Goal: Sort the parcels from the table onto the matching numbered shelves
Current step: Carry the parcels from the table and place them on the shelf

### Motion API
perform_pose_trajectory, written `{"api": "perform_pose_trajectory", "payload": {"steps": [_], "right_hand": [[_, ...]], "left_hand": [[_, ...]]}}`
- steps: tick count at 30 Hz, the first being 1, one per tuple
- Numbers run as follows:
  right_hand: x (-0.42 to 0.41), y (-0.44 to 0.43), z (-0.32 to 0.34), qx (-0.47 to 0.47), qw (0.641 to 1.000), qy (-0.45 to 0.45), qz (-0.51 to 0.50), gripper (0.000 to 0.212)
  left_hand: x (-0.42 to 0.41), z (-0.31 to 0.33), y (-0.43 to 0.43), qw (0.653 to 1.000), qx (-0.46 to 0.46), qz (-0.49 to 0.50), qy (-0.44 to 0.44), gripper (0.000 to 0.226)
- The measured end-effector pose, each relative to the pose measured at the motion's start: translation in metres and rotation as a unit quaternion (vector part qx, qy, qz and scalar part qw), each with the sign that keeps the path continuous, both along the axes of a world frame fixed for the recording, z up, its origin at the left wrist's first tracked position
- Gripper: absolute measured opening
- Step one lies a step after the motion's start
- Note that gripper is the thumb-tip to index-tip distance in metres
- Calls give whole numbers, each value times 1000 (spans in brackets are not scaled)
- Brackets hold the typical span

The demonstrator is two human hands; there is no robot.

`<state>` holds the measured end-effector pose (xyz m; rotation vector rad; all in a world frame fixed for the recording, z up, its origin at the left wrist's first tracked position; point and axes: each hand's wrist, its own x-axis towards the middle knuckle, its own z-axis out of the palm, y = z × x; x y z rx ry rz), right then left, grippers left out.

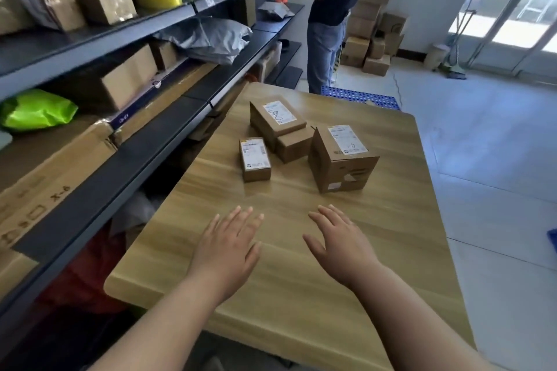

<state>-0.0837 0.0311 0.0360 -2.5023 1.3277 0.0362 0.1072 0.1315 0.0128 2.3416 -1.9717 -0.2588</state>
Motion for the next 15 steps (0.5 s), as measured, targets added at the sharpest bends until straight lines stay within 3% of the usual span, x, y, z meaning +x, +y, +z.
{"api": "perform_pose_trajectory", "payload": {"steps": [4, 8, 15], "right_hand": [[36, -24, -17, 17, 999, -2, -37, 55], [75, -41, -43, 38, 996, 1, -81, 54], [125, -84, -77, 45, 993, -1, -111, 54]], "left_hand": [[43, -21, -44, 999, 32, -21, 9, 88], [91, -40, -93, 998, 40, -43, 27, 57], [139, -79, -166, 996, 43, -75, 17, 56]]}}
